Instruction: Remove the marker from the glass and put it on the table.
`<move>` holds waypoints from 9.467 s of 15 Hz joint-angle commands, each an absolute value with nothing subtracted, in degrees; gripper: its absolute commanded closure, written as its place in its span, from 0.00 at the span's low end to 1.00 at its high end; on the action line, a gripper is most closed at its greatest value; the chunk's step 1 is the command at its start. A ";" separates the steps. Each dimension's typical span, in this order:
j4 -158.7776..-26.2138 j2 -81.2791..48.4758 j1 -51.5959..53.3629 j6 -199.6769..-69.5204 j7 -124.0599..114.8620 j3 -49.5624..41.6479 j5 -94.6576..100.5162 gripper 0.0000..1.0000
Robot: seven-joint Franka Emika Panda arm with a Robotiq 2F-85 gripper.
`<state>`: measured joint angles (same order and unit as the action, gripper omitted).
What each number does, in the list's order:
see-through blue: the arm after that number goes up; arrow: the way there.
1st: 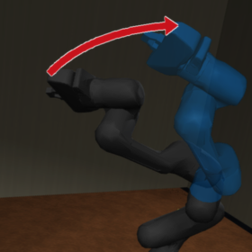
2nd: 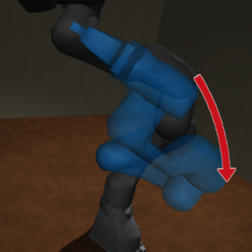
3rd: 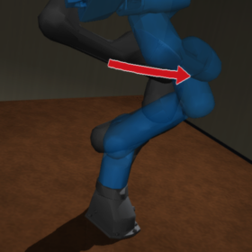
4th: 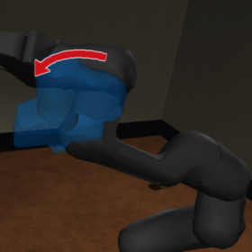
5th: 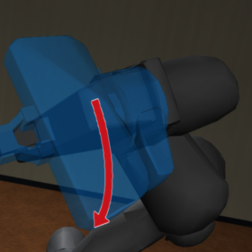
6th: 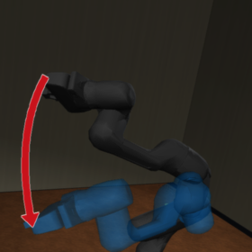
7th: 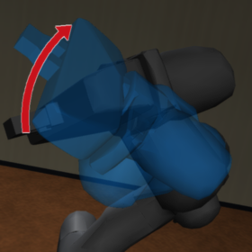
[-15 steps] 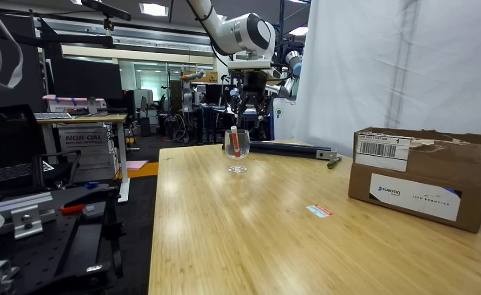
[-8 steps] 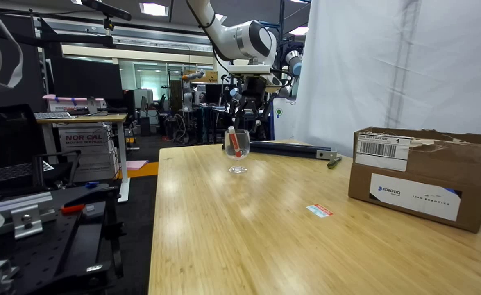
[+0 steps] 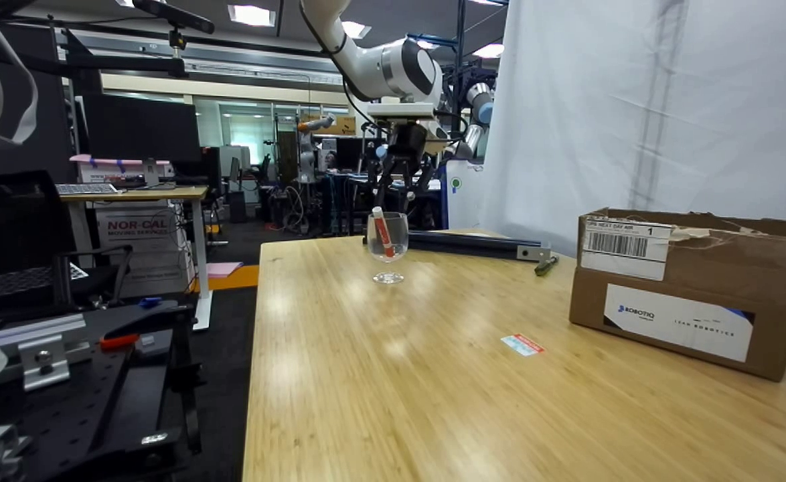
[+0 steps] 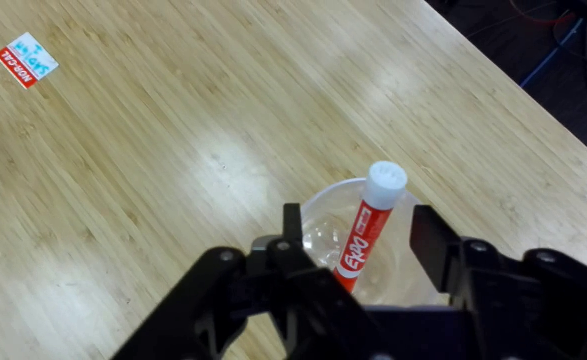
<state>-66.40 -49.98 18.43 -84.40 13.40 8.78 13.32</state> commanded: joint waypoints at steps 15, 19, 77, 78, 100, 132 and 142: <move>-52.37 -58.86 19.59 -71.95 12.04 7.57 13.01 0.49; -50.26 -60.31 19.83 -69.93 11.50 7.44 12.93 0.64; -74.92 -38.22 8.29 -103.79 3.46 8.61 9.03 0.95; -77.76 -37.04 7.58 -106.30 3.65 8.63 8.52 0.95; -122.65 -15.05 -0.15 -140.03 13.85 5.65 -3.92 0.95; -112.19 -33.54 -3.42 -143.79 21.20 6.82 -6.40 0.95; -111.91 -33.88 -3.61 -143.57 21.08 7.15 -6.68 0.23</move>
